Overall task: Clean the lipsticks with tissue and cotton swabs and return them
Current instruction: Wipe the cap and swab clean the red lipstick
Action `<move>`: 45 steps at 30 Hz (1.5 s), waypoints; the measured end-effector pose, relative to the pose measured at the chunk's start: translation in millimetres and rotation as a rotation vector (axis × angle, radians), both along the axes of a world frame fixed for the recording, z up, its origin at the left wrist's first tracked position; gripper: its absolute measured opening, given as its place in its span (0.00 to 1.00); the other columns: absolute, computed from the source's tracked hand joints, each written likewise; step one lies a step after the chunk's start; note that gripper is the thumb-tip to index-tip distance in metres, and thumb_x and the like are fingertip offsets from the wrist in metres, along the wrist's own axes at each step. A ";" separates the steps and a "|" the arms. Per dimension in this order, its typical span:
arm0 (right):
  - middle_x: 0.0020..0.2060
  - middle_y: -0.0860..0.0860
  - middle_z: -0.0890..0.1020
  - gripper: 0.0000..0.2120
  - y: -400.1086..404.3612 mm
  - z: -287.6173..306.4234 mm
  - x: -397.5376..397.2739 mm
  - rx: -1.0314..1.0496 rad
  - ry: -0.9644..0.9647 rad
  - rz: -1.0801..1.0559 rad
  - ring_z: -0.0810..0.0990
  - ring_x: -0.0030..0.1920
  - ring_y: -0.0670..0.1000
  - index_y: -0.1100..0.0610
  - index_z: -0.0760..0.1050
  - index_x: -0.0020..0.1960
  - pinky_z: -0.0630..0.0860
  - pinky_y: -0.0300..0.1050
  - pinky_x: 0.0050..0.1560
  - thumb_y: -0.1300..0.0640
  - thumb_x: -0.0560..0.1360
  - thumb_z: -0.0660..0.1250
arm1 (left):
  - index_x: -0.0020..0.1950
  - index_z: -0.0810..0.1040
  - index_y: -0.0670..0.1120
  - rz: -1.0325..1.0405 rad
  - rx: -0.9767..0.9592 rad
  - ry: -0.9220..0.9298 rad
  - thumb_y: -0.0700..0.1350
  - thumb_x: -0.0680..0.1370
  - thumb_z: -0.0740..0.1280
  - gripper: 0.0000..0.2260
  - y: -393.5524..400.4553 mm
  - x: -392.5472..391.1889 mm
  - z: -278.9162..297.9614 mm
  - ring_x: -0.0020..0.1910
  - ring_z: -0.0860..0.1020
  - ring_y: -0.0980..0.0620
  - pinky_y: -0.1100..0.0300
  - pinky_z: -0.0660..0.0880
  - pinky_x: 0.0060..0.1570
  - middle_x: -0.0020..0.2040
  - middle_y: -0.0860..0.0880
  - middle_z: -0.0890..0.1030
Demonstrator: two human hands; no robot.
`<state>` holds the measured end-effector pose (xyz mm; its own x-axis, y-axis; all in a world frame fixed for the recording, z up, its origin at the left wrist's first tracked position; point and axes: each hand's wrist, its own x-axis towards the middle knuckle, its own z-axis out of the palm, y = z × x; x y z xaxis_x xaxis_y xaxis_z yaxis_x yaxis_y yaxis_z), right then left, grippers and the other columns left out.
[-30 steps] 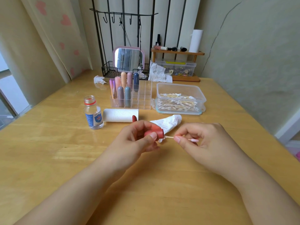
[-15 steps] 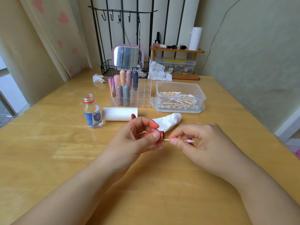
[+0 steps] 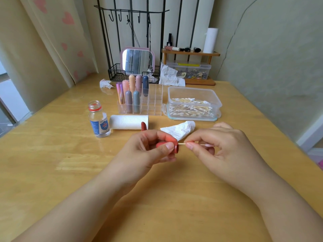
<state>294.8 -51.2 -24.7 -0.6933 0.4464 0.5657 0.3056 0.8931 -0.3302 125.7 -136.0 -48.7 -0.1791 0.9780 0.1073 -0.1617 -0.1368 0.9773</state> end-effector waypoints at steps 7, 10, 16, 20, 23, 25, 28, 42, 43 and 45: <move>0.28 0.47 0.74 0.04 -1.6 -0.9 2.4 -0.173 -0.057 0.024 0.72 0.38 0.46 0.46 0.77 0.38 0.66 0.29 0.37 0.48 0.70 0.65 | 0.44 0.80 0.39 0.029 -0.011 0.013 0.40 0.70 0.71 0.06 1.2 -3.7 -0.8 0.35 0.79 0.53 0.61 0.79 0.43 0.37 0.45 0.81; 0.24 0.45 0.70 0.07 1.2 -2.1 1.1 -0.101 -0.027 -0.042 0.70 0.36 0.44 0.46 0.77 0.36 0.65 0.28 0.37 0.46 0.70 0.62 | 0.43 0.81 0.41 0.029 -0.005 0.034 0.40 0.69 0.69 0.05 0.6 -3.0 0.0 0.35 0.79 0.53 0.59 0.80 0.45 0.37 0.45 0.81; 0.26 0.46 0.74 0.05 -2.9 1.7 2.4 -0.186 -0.013 0.025 0.72 0.37 0.47 0.48 0.78 0.36 0.66 0.29 0.36 0.49 0.69 0.67 | 0.43 0.80 0.40 0.019 -0.008 0.048 0.40 0.68 0.68 0.06 0.8 -1.9 -0.5 0.35 0.79 0.53 0.61 0.79 0.43 0.35 0.46 0.81; 0.24 0.48 0.72 0.06 -0.9 -0.3 1.4 -0.110 -0.043 -0.045 0.71 0.36 0.48 0.48 0.77 0.35 0.65 0.27 0.36 0.49 0.69 0.65 | 0.42 0.80 0.40 0.033 -0.003 0.040 0.40 0.69 0.68 0.05 0.1 -1.8 1.9 0.35 0.79 0.53 0.61 0.79 0.42 0.36 0.46 0.81; 0.26 0.46 0.75 0.05 -6.2 4.5 2.0 -0.252 -0.084 0.053 0.72 0.38 0.47 0.47 0.77 0.34 0.65 0.26 0.37 0.52 0.69 0.67 | 0.43 0.80 0.39 0.050 -0.018 0.039 0.39 0.70 0.72 0.05 -0.4 -1.4 3.4 0.33 0.79 0.53 0.63 0.77 0.39 0.33 0.46 0.80; 0.28 0.45 0.75 0.04 -4.2 3.3 2.0 -0.229 -0.030 0.024 0.72 0.38 0.44 0.46 0.77 0.35 0.66 0.27 0.36 0.52 0.69 0.67 | 0.43 0.79 0.39 0.034 -0.028 0.061 0.40 0.69 0.68 0.06 -1.1 0.9 4.6 0.33 0.79 0.52 0.64 0.77 0.39 0.33 0.47 0.80; 0.24 0.47 0.72 0.04 -2.0 -0.4 0.0 -0.134 -0.030 -0.069 0.71 0.36 0.47 0.47 0.77 0.35 0.65 0.28 0.36 0.52 0.69 0.66 | 0.43 0.79 0.39 0.037 -0.020 0.071 0.41 0.68 0.67 0.08 -1.1 1.3 6.0 0.34 0.78 0.52 0.64 0.77 0.39 0.33 0.47 0.80; 0.27 0.58 0.77 0.08 0.2 3.5 0.5 -0.517 -0.075 -0.047 0.74 0.27 0.43 0.53 0.74 0.39 0.69 0.29 0.35 0.60 0.77 0.64 | 0.43 0.78 0.41 0.227 -0.102 0.231 0.33 0.71 0.71 0.05 -1.9 -7.8 12.3 0.33 0.79 0.52 0.55 0.78 0.45 0.34 0.46 0.82; 0.28 0.56 0.78 0.08 2.3 1.4 0.0 -0.519 -0.108 -0.068 0.74 0.28 0.41 0.52 0.73 0.40 0.69 0.30 0.34 0.60 0.77 0.63 | 0.42 0.78 0.42 0.273 -0.128 0.282 0.34 0.70 0.72 0.06 -1.5 -10.8 12.7 0.33 0.79 0.52 0.53 0.78 0.46 0.33 0.48 0.82; 0.31 0.51 0.80 0.07 6.0 -5.9 -2.2 -0.503 -0.155 -0.113 0.73 0.30 0.40 0.51 0.72 0.40 0.68 0.33 0.33 0.59 0.77 0.63 | 0.41 0.78 0.43 0.336 -0.194 0.393 0.36 0.69 0.75 0.08 -1.9 -17.4 13.9 0.32 0.79 0.53 0.51 0.78 0.47 0.31 0.51 0.81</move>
